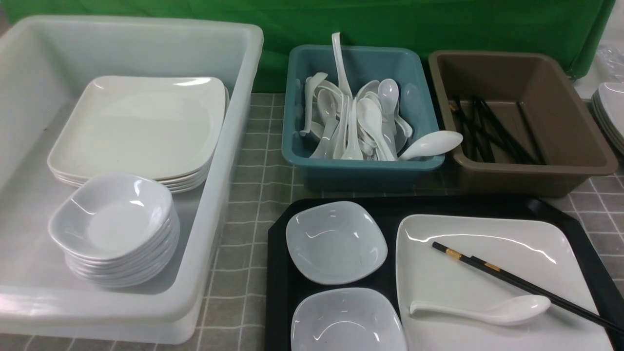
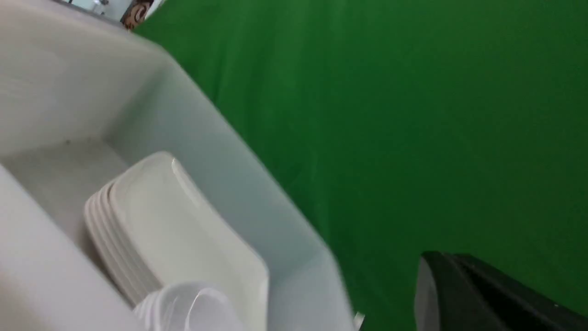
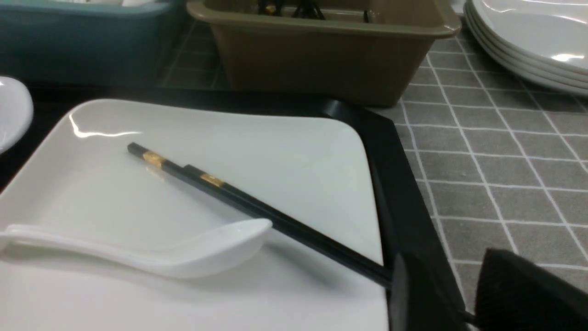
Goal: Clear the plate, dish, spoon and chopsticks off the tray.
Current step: Use the right arm to grab a pair of chopsticks from the plate
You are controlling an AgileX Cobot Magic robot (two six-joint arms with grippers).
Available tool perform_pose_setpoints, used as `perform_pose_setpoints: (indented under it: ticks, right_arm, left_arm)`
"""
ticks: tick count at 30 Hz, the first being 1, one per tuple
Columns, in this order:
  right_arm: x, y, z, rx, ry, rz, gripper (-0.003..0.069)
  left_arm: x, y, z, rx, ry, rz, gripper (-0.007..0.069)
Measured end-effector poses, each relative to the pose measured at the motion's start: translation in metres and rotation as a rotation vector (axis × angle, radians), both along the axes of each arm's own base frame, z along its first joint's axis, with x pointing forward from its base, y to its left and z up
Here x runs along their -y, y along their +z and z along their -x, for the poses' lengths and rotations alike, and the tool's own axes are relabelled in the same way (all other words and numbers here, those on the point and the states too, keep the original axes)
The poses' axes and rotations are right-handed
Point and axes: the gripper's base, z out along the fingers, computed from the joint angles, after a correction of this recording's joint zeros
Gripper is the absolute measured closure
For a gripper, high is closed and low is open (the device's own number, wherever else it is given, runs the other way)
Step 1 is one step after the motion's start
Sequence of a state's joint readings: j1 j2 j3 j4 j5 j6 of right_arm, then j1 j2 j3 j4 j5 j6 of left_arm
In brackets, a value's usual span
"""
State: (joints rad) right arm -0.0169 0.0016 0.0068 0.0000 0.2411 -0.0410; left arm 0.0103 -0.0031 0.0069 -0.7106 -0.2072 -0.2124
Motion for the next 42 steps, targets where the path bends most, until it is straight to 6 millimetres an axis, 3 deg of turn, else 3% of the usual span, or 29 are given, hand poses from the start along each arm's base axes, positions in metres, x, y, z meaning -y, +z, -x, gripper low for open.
perform_pose_setpoints:
  ticks: [4,9,10,11,12,14,16,19,21,24,27,30,31,32,35,37,38,39,42]
  right_arm:
    - [-0.003,0.014,-0.003,0.153,-0.017,-0.225,0.0421]
    - [0.000,0.035,-0.004,0.376,-0.075,-0.766,0.0421]
    - [0.000,0.036,-0.004,0.394,-0.078,-0.803,0.0421]
    - [0.000,0.036,-0.003,0.397,-0.078,-0.805,0.0421]
    - [0.001,0.038,-0.003,0.418,-0.078,-0.820,0.0421]
    - [0.002,0.042,-0.003,0.461,-0.076,-0.837,0.0422]
    - [0.004,0.047,-0.002,0.513,-0.072,-0.880,0.0441]
    - [-0.001,0.073,0.002,0.460,-0.039,-0.816,0.0564]
    - [-0.004,0.101,0.003,0.383,-0.023,-0.705,0.0613]
    - [-0.010,0.150,-0.003,0.183,0.038,-0.477,0.0632]
    - [-0.018,0.177,-0.023,-0.069,0.127,-0.308,0.0635]
    - [-0.027,0.184,-0.048,-0.329,0.203,-0.194,0.0638]
    - [-0.034,0.183,-0.067,-0.466,0.255,-0.128,0.0638]
    - [-0.035,0.182,-0.072,-0.499,0.266,-0.111,0.0638]
    - [-0.046,0.165,-0.125,-0.686,0.338,-0.009,0.0638]
    - [-0.051,0.151,-0.149,-0.768,0.390,0.053,0.0638]
    - [-0.051,0.149,-0.151,-0.779,0.395,0.060,0.0638]
    - [-0.054,0.137,-0.165,-0.840,0.432,0.092,0.0638]
    - [-0.059,0.112,-0.189,-0.938,0.484,0.129,0.0620]
  left_arm:
    - [-0.008,0.018,0.008,0.208,0.062,0.091,0.0622]
    - [0.006,0.087,0.029,0.374,-0.033,-0.073,0.0622]
    - [0.009,0.106,0.032,0.351,-0.061,-0.097,0.0622]
    - [0.009,0.109,0.033,0.346,-0.066,-0.092,0.0622]
    - [0.011,0.133,0.032,0.291,-0.076,-0.141,0.0622]
    - [0.012,0.157,0.030,0.228,-0.069,-0.197,0.0622]
    - [0.013,0.178,0.014,0.039,-0.068,-0.281,0.0622]
    - [0.016,0.195,-0.016,-0.278,-0.126,-0.446,0.0622]
    - [0.020,0.195,-0.036,-0.469,-0.221,-0.550,0.0622]
    - [0.029,0.169,-0.077,-0.782,-0.443,-0.632,0.0622]
    - [0.034,0.141,-0.104,-0.964,-0.605,-0.657,0.0622]
    - [0.037,0.126,-0.118,-1.035,-0.693,-0.667,0.0622]
    - [0.043,0.121,-0.124,-1.053,-0.750,-0.674,0.0624]
    - [0.044,0.120,-0.125,-1.055,-0.764,-0.679,0.0624]
    - [0.067,0.117,-0.129,-1.034,-0.882,-0.755,0.0624]
    - [0.083,0.116,-0.127,-1.010,-0.952,-0.812,0.0624]
    - [0.085,0.116,-0.126,-1.007,-0.960,-0.818,0.0624]
    - [0.101,0.114,-0.123,-0.984,-1.028,-0.872,0.0624]
    - [0.125,0.108,-0.120,-0.960,-1.105,-0.924,0.0624]
